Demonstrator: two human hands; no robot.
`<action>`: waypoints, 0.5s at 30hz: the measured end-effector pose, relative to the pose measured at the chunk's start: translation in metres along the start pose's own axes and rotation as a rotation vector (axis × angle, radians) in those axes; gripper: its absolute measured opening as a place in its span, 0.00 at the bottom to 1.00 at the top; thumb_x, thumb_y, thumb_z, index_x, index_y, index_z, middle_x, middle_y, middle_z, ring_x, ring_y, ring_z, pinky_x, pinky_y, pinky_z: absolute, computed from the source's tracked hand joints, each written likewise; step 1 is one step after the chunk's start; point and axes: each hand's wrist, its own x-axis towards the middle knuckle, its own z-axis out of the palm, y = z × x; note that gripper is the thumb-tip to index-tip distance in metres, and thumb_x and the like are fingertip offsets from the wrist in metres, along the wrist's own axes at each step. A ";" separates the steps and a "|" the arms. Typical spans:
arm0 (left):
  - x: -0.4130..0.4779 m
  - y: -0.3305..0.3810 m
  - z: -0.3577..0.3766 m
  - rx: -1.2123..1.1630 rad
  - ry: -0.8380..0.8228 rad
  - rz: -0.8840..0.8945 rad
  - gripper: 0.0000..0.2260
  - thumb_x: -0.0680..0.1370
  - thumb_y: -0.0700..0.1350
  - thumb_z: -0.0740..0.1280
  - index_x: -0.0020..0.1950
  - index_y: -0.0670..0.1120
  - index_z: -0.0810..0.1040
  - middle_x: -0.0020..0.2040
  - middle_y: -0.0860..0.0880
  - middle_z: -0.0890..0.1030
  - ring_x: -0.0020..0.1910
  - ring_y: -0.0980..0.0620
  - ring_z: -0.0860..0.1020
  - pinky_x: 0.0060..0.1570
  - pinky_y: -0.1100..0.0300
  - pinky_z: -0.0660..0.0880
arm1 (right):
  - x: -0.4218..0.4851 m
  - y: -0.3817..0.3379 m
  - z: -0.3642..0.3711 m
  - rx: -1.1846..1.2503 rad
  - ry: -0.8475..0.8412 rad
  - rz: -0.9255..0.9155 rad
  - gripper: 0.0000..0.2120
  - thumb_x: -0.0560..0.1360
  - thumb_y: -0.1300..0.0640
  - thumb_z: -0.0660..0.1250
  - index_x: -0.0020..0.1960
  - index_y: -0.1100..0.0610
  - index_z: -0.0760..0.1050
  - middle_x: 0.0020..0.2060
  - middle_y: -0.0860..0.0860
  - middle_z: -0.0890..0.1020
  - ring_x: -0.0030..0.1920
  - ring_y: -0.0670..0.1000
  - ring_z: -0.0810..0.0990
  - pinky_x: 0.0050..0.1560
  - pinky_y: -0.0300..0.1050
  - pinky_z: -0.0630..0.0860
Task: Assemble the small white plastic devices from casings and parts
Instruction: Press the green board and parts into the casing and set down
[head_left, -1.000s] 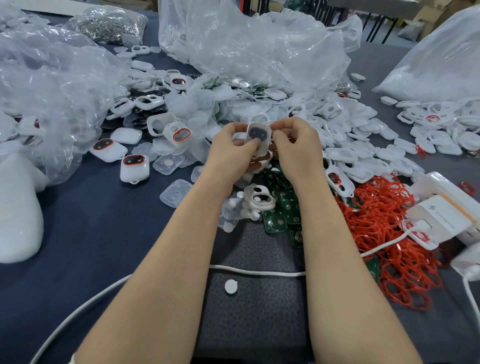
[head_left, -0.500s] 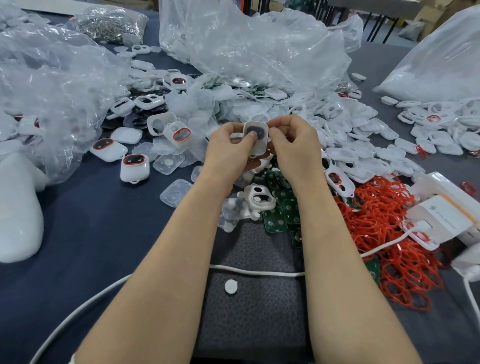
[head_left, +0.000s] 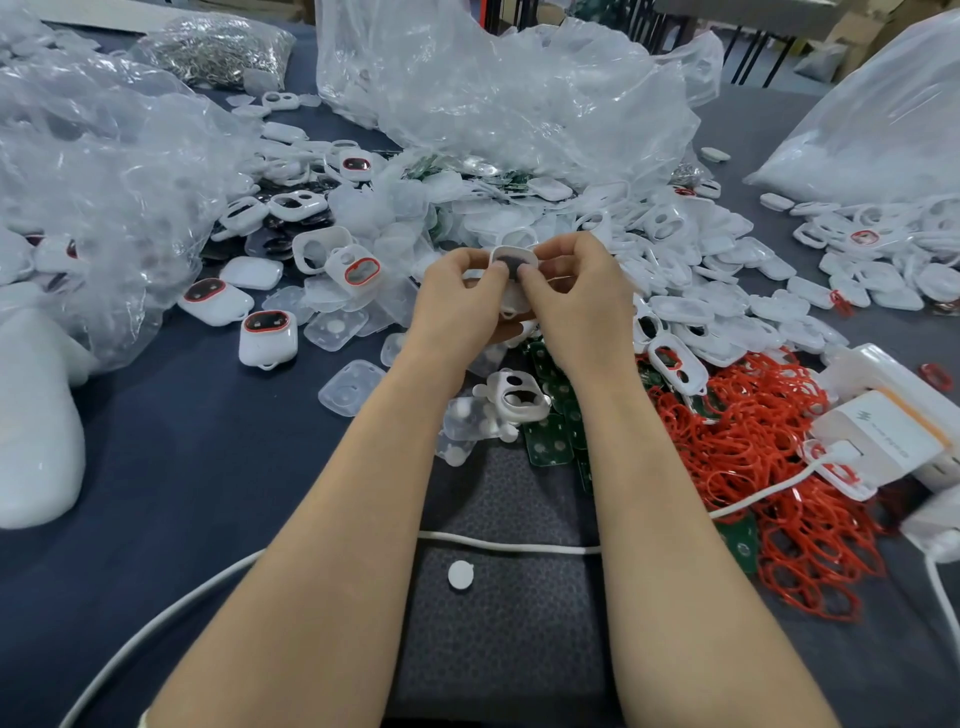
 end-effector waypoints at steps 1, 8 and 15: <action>0.000 -0.001 0.000 0.018 0.002 0.007 0.03 0.80 0.41 0.62 0.52 0.44 0.76 0.44 0.46 0.80 0.38 0.54 0.81 0.36 0.59 0.81 | -0.001 -0.001 0.001 -0.026 0.008 -0.015 0.06 0.75 0.58 0.68 0.51 0.58 0.75 0.37 0.45 0.79 0.40 0.45 0.79 0.43 0.41 0.76; 0.001 -0.004 0.000 0.106 0.038 0.047 0.06 0.81 0.39 0.62 0.57 0.42 0.74 0.50 0.42 0.81 0.41 0.53 0.81 0.36 0.61 0.81 | -0.003 -0.002 0.007 -0.107 0.016 -0.091 0.05 0.76 0.60 0.66 0.52 0.59 0.75 0.41 0.49 0.79 0.43 0.50 0.78 0.48 0.46 0.76; 0.001 -0.003 0.000 0.122 0.026 0.048 0.06 0.81 0.40 0.62 0.56 0.44 0.75 0.43 0.49 0.81 0.34 0.59 0.81 0.33 0.63 0.79 | -0.002 0.001 0.008 -0.167 0.039 -0.105 0.08 0.75 0.62 0.64 0.55 0.59 0.74 0.44 0.53 0.80 0.44 0.50 0.77 0.47 0.44 0.74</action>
